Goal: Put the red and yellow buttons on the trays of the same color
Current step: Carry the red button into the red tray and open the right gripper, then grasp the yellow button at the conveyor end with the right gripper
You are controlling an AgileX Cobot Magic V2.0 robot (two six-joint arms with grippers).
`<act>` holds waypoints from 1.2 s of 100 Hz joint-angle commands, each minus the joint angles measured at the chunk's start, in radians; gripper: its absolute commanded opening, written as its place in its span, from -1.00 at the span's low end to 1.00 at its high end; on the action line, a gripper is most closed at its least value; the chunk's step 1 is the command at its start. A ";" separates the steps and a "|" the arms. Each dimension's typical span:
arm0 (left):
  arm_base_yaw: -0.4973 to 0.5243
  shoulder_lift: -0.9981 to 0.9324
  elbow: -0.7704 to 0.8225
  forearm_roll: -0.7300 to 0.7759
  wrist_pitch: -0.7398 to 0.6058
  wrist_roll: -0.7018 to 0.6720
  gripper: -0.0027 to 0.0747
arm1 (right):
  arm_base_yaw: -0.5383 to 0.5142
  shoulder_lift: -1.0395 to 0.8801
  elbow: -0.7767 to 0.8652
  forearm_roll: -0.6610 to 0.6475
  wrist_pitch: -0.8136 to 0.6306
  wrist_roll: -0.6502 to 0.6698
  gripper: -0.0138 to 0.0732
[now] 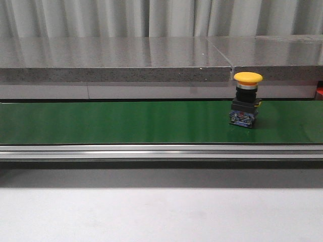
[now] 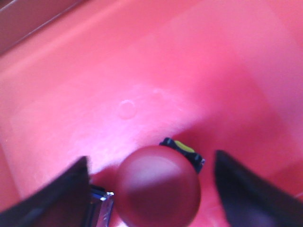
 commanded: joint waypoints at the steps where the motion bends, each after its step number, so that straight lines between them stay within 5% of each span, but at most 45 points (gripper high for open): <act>1: -0.005 0.006 -0.026 -0.005 -0.069 0.002 -0.98 | -0.008 -0.060 -0.028 0.015 -0.014 -0.002 0.84; 49: -0.005 0.006 -0.026 -0.005 -0.069 0.002 -0.98 | -0.005 -0.273 -0.022 0.015 0.097 -0.003 0.80; 73: -0.005 0.006 -0.026 -0.005 -0.069 0.002 -0.98 | 0.018 -0.499 0.126 0.015 0.103 -0.018 0.80; 120: -0.005 0.006 -0.026 -0.005 -0.069 0.002 -0.98 | 0.290 -0.885 0.426 0.015 0.188 -0.048 0.80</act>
